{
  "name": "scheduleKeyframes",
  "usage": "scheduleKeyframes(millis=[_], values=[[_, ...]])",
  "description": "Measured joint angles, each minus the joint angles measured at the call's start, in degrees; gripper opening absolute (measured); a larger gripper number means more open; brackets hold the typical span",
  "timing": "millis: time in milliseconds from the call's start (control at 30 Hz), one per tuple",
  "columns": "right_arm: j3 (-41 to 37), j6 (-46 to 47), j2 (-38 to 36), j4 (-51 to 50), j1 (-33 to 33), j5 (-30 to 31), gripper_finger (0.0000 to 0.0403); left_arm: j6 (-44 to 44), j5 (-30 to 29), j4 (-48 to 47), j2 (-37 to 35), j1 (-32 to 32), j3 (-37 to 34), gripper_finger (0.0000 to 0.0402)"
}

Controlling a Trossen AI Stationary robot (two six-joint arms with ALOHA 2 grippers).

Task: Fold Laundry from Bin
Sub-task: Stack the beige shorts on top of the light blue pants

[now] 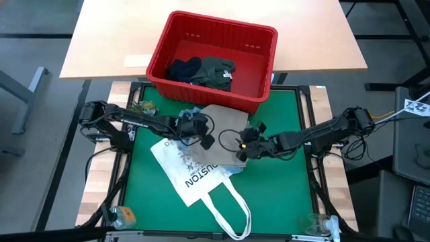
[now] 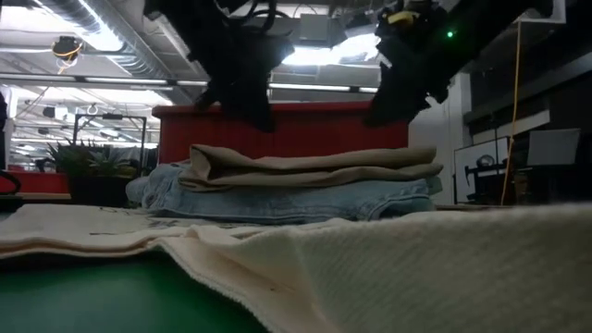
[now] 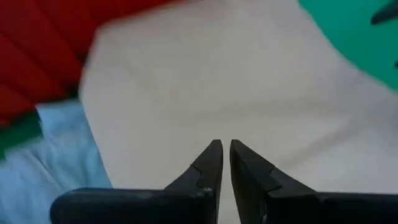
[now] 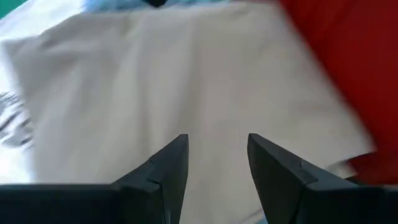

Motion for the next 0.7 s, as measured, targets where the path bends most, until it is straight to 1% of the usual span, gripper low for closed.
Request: scheduleKeyframes(millis=[67,100,167,333,533,633,700], values=[[0.0,0.0,0.0,-0.5,-0.7,3.1,0.0167,1.5,-1.4,3.4,0.0,1.5,0.0,0.0027],[-0.1,0.0,0.1,-0.6,-1.4,3.5,0.0167,2.0,-1.7,4.9,0.1,2.4,0.1,0.0027],[-0.1,0.0,0.7,-0.6,-3.2,3.7,0.0167,2.1,-2.2,6.3,0.4,4.2,0.2,0.0027],[-0.1,0.1,3.6,-0.7,-8.3,3.5,0.0167,2.1,-2.4,6.4,1.1,8.5,0.1,0.0027],[-0.1,0.2,7.9,-0.6,-13.0,-1.2,0.0167,2.8,-2.2,5.9,4.7,10.9,0.1,0.0027],[-0.1,0.2,9.8,-0.5,-14.0,-3.4,0.0167,2.9,-2.1,5.9,7.3,11.6,0.1,0.0027],[-0.1,0.2,10.7,-0.4,-14.2,-3.6,0.0167,3.0,-2.1,5.9,8.7,12.0,0.1,0.0027]])
